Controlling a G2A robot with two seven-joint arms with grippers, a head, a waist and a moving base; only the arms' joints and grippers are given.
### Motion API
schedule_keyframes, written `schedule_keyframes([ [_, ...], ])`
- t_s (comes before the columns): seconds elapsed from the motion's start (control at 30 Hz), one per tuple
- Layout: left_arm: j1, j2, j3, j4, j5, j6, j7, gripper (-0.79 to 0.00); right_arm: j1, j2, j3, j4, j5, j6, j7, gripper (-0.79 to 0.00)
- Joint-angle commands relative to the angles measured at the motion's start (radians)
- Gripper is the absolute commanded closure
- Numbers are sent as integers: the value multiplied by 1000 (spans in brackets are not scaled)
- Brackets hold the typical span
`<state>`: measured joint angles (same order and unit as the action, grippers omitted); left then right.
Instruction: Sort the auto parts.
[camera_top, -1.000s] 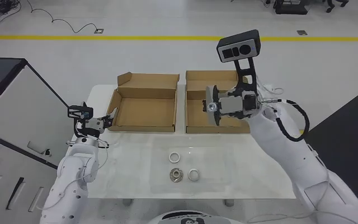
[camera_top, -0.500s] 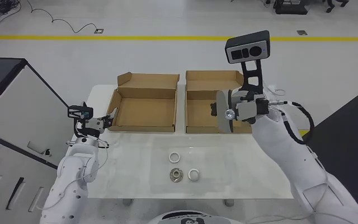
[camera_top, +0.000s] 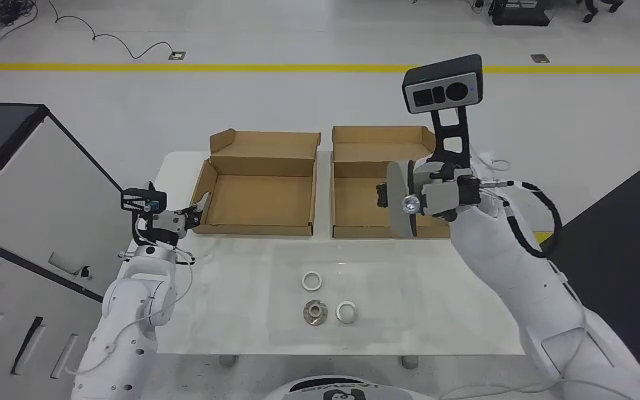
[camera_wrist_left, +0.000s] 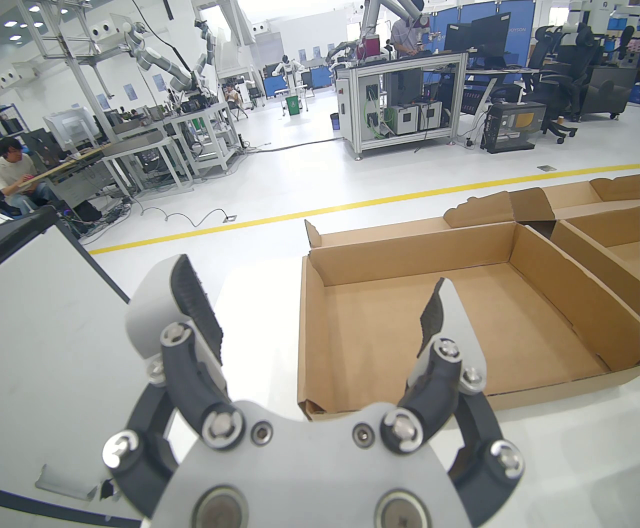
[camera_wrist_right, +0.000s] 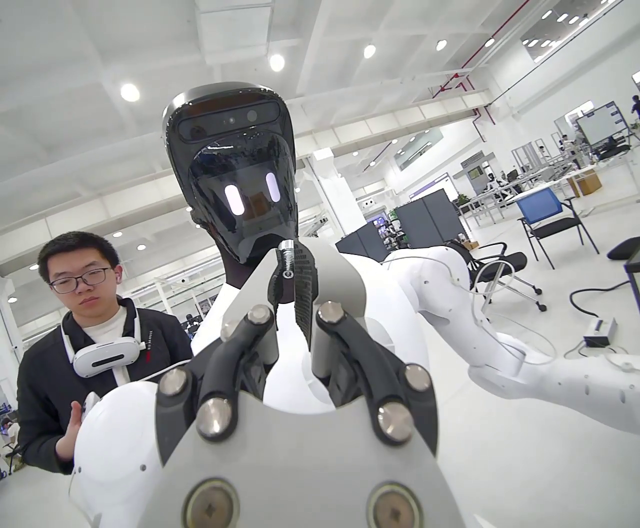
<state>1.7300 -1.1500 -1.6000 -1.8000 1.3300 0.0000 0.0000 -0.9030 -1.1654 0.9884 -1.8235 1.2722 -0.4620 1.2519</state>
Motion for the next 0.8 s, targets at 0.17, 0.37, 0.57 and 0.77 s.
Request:
schedule_keyframes([
  [0.17, 0, 0, 0, 0, 0, 0, 0, -785, 0, 0, 0, 0, 0, 0, 0, 0],
  [0.37, 0, 0, 0, 0, 0, 0, 0, -785, 0, 0, 0, 0, 0, 0, 0, 0],
  [0.57, 0, 0, 0, 0, 0, 0, 0, -785, -12, 14, 87, 8, -136, 78, -11, 0],
  [0.77, 0, 0, 0, 0, 0, 0, 0, -785, -38, 48, 254, 56, -363, 162, 23, 0],
])
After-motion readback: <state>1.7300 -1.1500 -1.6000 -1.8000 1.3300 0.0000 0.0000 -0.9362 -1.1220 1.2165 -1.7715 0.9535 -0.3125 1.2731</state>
